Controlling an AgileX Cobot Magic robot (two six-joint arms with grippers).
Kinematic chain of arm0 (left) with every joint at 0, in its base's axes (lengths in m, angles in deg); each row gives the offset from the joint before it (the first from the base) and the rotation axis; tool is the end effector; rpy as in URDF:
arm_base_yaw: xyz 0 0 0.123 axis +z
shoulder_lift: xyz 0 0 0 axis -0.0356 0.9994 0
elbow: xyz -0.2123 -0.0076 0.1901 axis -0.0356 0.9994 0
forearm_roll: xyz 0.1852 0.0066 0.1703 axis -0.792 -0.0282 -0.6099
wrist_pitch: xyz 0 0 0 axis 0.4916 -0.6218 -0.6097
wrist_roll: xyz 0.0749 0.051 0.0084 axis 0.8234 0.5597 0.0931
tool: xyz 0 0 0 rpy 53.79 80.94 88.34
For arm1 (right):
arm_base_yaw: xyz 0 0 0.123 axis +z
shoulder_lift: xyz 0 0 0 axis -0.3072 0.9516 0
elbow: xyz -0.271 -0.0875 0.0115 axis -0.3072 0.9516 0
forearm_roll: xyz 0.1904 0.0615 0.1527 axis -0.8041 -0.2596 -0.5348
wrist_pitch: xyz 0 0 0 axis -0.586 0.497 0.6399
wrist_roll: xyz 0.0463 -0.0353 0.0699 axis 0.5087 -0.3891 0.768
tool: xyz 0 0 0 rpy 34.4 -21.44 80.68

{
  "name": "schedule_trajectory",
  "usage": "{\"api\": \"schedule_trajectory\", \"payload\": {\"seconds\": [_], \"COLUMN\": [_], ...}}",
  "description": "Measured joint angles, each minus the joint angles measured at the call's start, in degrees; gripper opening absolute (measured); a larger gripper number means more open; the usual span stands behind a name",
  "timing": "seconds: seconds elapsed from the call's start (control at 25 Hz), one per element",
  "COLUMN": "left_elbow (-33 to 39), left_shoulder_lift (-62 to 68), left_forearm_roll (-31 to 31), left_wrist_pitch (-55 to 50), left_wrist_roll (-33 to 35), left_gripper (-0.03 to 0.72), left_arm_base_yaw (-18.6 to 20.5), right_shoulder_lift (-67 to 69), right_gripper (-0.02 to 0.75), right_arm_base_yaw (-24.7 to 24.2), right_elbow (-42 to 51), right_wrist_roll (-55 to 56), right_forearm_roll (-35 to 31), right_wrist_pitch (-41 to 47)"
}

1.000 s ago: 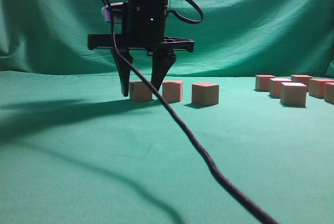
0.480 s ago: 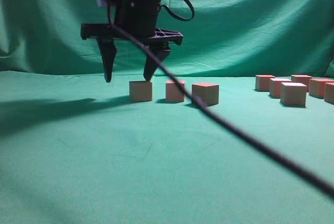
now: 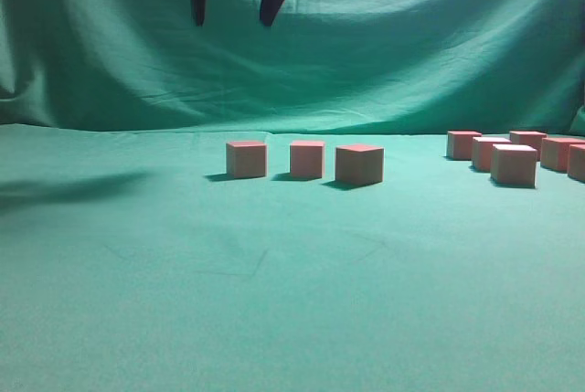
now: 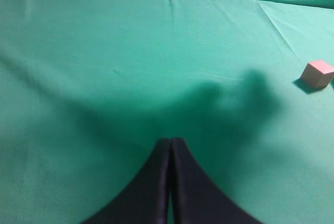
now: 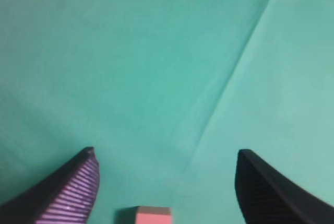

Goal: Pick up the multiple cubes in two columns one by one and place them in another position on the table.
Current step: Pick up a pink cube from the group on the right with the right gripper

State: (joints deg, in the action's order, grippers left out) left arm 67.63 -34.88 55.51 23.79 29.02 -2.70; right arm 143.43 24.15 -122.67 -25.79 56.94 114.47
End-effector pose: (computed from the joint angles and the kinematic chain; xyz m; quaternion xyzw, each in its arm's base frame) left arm 0.0529 -0.0034 0.1770 -0.0298 0.7920 -0.0493 0.6078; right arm 0.3965 0.3422 0.2781 -0.2598 0.9253 0.0601 0.2695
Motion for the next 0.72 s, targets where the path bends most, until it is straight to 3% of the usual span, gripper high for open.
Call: {"api": "schedule_trajectory", "payload": {"seconds": [0.12,0.28,0.32,0.36,0.72], "left_elbow": [0.0,0.0,0.0,0.0,0.0], "left_shoulder_lift": [0.0,0.0,0.0,0.0,0.0], "left_forearm_roll": [0.0,0.0,0.0,0.0,0.0], "left_wrist_pitch": [0.0,0.0,0.0,0.0,0.0], "left_wrist_roll": [0.0,0.0,0.0,0.0,0.0], "left_gripper": [0.000,0.000,0.190,0.000,0.000], "left_arm_base_yaw": [0.0,0.0,0.0,0.0,0.0], "right_shoulder_lift": [-3.8,-11.7,-14.5,-17.0,-39.5], "right_gripper": [0.499,0.499,0.499,0.499,0.499], "right_arm_base_yaw": [-0.5,-3.5,-4.6,-5.9,-21.1], "right_elbow": [-2.0,0.9,3.4,6.6,42.9], "right_wrist_roll": [-0.5,-1.6,-1.7,-2.0,-2.2], "right_forearm_roll": [2.2,-0.1,-0.3,-0.3,-0.3], "right_wrist_pitch": [1.8,2.1,2.1,2.1,1.9]}}
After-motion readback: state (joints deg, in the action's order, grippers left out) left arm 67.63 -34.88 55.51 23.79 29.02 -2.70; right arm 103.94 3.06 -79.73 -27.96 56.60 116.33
